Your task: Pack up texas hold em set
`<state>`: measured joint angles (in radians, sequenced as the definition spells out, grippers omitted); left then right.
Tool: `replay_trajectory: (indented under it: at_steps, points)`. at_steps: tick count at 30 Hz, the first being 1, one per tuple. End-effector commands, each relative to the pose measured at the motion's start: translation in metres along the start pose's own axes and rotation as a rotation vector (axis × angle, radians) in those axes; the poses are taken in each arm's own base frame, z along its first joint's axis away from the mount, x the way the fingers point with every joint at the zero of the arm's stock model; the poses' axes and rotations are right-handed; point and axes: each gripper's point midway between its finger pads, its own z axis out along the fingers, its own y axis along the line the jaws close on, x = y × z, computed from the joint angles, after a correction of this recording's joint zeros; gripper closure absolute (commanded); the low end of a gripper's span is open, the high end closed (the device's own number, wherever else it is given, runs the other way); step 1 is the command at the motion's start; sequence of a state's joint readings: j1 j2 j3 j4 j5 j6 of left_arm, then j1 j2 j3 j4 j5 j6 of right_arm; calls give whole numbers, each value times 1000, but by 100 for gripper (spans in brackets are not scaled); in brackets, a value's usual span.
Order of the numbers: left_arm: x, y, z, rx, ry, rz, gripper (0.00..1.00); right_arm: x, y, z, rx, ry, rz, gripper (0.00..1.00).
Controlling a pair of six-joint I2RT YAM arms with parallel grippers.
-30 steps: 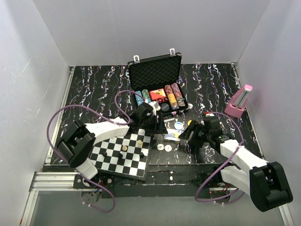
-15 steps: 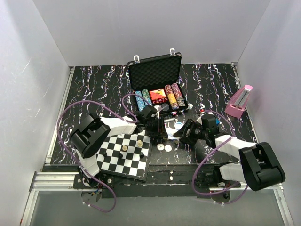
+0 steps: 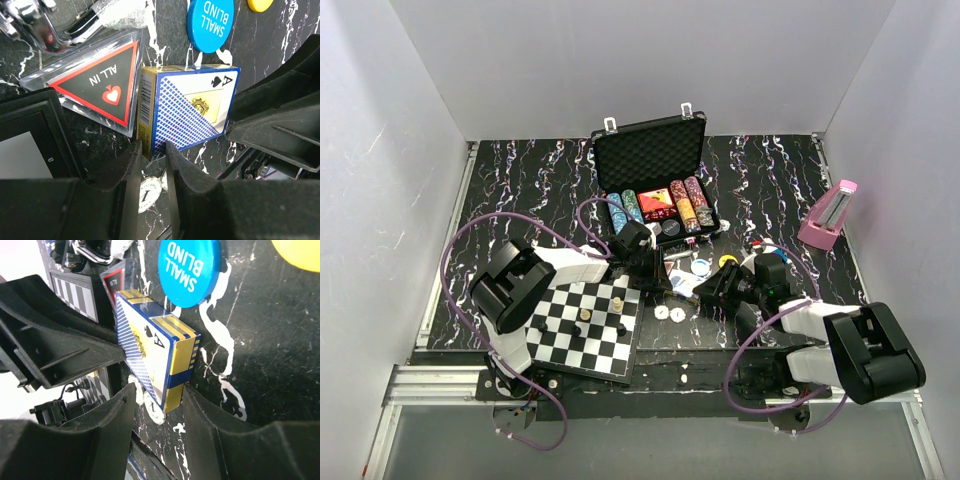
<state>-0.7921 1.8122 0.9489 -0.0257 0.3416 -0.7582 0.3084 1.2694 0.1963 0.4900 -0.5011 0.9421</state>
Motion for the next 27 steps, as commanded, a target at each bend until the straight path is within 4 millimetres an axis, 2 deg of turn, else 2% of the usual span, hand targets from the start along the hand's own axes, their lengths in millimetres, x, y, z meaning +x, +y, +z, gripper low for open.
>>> replay_trajectory:
  at_steps: [1,5,8,10,12,15,18,20,22,24,27]
  points:
    - [11,-9,9,44,32,31,90,-4,57,-12,-210,-3,-86,52]
    - [7,-11,9,45,24,64,91,-10,56,-19,-147,-31,-171,51]
    - [1,-14,9,43,26,102,90,-12,38,-25,-28,-42,-243,48]
    - [-4,-18,9,44,28,135,90,-10,30,-31,24,-32,-299,34]
    - [-11,-27,5,63,18,192,89,-17,30,-37,50,-52,-390,23]
    - [-25,-48,-10,117,-23,292,74,-26,39,-46,78,-44,-518,18]
    - [-39,-66,-34,132,-72,383,47,-43,49,-52,126,-53,-627,16]
    - [-48,-70,-53,104,-109,435,27,-54,52,-54,155,-54,-725,16]
    - [-58,-66,-73,63,-148,448,14,-66,56,-55,173,-66,-812,16]
    - [-69,-53,-92,7,-172,417,2,-76,60,-52,166,-95,-888,16]
    - [-84,-30,-126,-42,-204,369,2,-79,74,-42,94,-85,-1047,16]
